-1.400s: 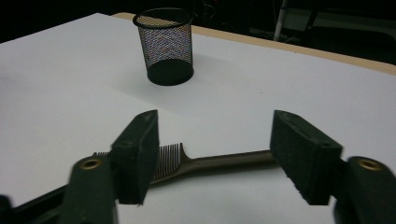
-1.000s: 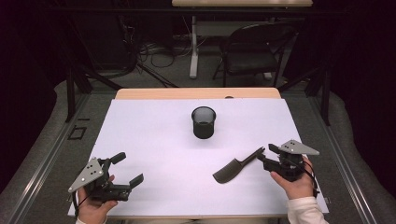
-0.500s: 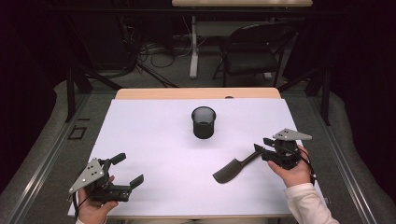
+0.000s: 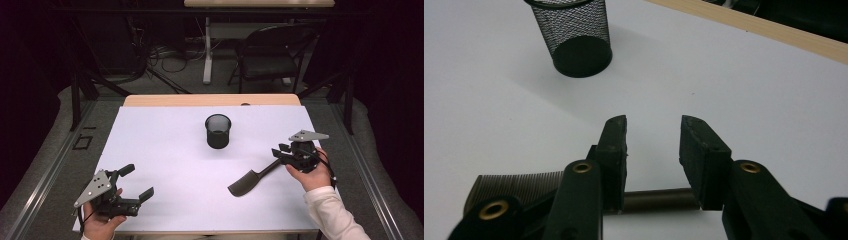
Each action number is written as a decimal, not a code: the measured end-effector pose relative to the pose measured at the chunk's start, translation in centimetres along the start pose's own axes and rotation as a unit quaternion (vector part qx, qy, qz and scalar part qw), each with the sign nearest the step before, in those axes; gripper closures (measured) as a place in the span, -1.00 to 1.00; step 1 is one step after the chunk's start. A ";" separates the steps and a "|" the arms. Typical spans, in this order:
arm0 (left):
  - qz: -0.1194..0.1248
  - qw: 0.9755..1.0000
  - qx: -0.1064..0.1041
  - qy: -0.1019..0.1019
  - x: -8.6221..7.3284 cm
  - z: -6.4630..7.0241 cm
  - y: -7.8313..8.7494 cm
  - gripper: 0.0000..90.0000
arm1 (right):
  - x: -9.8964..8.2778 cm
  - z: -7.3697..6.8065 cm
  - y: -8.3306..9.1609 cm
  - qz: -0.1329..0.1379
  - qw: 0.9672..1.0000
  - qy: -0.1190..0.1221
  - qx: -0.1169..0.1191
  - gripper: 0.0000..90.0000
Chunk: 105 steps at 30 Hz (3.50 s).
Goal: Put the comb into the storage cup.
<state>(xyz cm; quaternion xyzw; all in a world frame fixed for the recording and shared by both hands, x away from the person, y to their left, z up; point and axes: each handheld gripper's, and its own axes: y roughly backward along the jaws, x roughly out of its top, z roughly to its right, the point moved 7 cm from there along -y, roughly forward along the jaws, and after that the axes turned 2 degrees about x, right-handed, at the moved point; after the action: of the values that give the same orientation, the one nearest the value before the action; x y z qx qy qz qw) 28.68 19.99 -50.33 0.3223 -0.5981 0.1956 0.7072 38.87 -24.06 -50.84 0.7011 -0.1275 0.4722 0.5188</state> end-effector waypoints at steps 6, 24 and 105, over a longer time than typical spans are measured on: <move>-0.002 1.000 0.000 0.000 0.0 0.0 0.0 -0.99 | 0.4 0.5 -0.6 -0.011 1.000 -0.005 0.003 0.64; -0.006 1.000 -0.003 0.011 -0.1 -0.1 0.0 -0.98 | 0.2 1.7 -3.6 -0.066 0.997 -0.026 0.002 0.92; -0.022 1.000 0.003 0.016 -0.5 -0.3 -0.3 -0.98 | -5.5 3.8 -6.3 -0.227 0.971 -0.068 -0.011 1.00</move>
<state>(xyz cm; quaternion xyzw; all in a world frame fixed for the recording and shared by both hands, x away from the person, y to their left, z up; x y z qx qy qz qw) 28.92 20.04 -50.92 0.3347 -0.5791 0.1870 0.7194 42.22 -26.24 -59.08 0.7366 -0.0050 0.2914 0.6103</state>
